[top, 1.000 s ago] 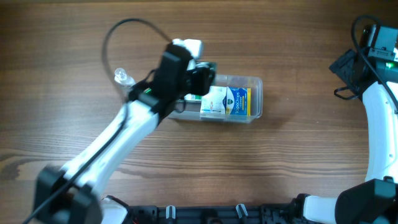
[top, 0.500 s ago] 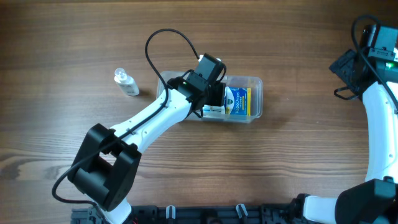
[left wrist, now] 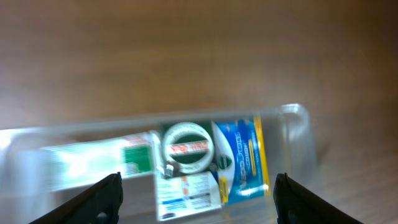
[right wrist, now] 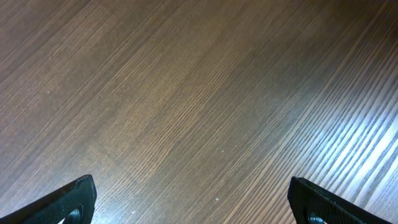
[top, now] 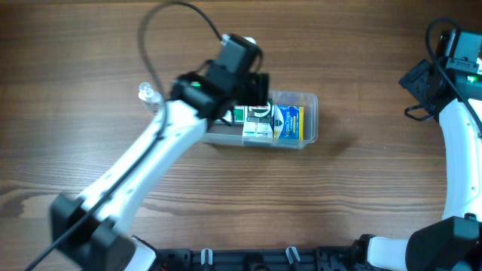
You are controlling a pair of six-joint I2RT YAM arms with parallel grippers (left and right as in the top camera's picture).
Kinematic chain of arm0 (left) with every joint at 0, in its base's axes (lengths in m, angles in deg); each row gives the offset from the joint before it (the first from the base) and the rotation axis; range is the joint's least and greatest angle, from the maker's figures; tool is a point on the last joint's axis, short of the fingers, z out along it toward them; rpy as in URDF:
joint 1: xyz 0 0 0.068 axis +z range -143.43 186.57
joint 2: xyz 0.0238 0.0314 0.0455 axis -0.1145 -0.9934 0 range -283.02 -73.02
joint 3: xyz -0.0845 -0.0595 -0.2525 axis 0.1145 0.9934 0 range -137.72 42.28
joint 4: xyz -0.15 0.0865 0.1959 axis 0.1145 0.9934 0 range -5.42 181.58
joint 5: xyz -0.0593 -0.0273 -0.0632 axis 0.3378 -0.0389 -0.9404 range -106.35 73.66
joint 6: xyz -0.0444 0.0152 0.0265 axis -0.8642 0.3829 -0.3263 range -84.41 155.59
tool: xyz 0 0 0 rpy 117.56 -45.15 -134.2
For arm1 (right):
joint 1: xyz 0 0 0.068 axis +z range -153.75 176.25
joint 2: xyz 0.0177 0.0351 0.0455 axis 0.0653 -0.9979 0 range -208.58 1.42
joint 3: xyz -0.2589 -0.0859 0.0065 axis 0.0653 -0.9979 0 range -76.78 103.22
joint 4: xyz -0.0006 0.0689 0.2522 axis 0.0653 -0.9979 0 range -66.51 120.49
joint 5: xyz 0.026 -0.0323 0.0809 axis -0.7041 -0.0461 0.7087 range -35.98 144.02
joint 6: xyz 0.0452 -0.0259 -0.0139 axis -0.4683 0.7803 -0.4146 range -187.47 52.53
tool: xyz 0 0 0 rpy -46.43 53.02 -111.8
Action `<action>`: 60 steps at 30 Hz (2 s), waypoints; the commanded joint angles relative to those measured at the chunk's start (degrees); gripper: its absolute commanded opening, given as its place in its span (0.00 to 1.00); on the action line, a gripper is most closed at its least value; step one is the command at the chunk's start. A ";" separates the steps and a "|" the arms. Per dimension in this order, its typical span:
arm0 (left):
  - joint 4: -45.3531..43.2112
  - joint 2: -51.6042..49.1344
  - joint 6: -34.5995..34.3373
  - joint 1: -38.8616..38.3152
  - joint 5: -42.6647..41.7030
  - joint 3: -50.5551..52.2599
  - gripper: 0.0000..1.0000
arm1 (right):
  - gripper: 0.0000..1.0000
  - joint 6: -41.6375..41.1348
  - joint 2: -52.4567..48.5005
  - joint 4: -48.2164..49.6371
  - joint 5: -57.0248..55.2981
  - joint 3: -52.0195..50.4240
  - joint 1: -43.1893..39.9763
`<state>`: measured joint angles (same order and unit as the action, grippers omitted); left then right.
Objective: Pack container
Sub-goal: 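Set the Zam-Buk tin into the container center and release, then grasp the white Calamol bottle with the left gripper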
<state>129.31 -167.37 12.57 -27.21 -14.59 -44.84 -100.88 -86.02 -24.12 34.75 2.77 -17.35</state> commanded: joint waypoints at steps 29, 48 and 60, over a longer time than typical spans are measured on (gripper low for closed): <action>13.20 -12.39 9.77 34.27 -2.38 -1.73 0.42 | 1.00 -1.09 -0.44 0.15 0.52 0.22 0.04; 23.54 12.90 10.62 27.89 1.75 -1.73 0.04 | 1.00 -1.11 -0.44 0.15 0.55 0.22 0.04; 26.49 18.53 7.82 3.19 2.25 -1.70 0.04 | 1.00 -1.11 -0.44 0.15 0.52 0.22 0.04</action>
<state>156.57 -145.73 21.33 -18.90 -13.19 -46.28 -100.88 -86.02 -24.12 34.75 2.77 -17.35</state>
